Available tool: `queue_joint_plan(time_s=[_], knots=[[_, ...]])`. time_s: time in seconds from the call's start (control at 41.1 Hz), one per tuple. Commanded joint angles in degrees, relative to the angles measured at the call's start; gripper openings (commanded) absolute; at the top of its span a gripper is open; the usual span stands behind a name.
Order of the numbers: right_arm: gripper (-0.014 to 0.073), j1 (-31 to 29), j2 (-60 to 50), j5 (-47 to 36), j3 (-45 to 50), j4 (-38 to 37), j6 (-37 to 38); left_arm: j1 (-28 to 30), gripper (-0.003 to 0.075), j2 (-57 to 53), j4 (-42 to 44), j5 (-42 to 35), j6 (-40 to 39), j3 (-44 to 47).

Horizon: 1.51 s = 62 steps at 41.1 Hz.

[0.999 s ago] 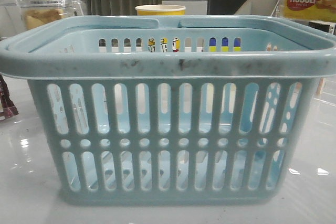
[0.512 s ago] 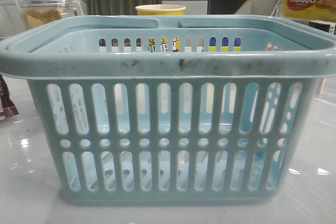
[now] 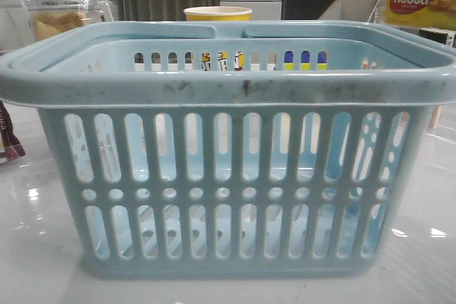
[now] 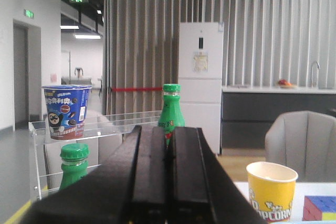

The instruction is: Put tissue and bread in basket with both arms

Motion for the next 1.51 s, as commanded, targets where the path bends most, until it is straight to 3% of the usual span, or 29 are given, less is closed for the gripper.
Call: queue_joint_plan(time_s=[0.0, 0.146, 0.438, 0.804, 0.901, 1.023, 1.096, 1.315, 1.486], knots=[[0.0058, -0.3, 5.8, 2.1, -6.7, -0.8, -0.3, -0.2, 0.0093, 5.5, -0.5, 2.5, -0.6, -6.5], [0.0058, -0.3, 12.4, 10.3, -11.6, -0.8, -0.3, -0.2, 0.0093, 12.0, -0.5, 9.5, -0.6, -10.4], [0.0058, -0.3, 22.8, 18.4, -10.5, -0.7, -0.3, -0.2, 0.0093, 21.5, -0.5, 20.4, -0.6, -10.2], [0.0067, -0.3, 29.3, 19.7, -9.5, -1.2, -0.3, -0.2, 0.0106, 29.8, 0.0, 20.9, -0.3, -10.2], [0.0197, -0.3, 29.8, 19.7, -9.5, -1.5, -1.4, -0.2, 0.0215, 30.8, 0.0, 20.8, 0.4, -10.2], [0.0502, -0.3, 29.8, 18.9, -9.5, -1.6, -1.6, -0.2, 0.0412, 31.3, 0.0, 20.2, 1.0, -10.2], [0.0611, -0.3, 29.8, 18.3, -9.5, -1.6, -1.6, -0.2, 0.0464, 31.4, 0.0, 19.6, 1.0, -10.2], [0.0612, -0.3, 31.3, 14.8, -10.1, -1.6, -0.3, -0.2, 0.0454, 31.4, 0.0, 19.2, 1.0, -10.2], [0.0612, -0.3, 38.8, 17.4, -16.5, -3.0, 1.9, -0.2, 0.0454, 31.4, -0.1, 19.2, 1.0, -10.2]])
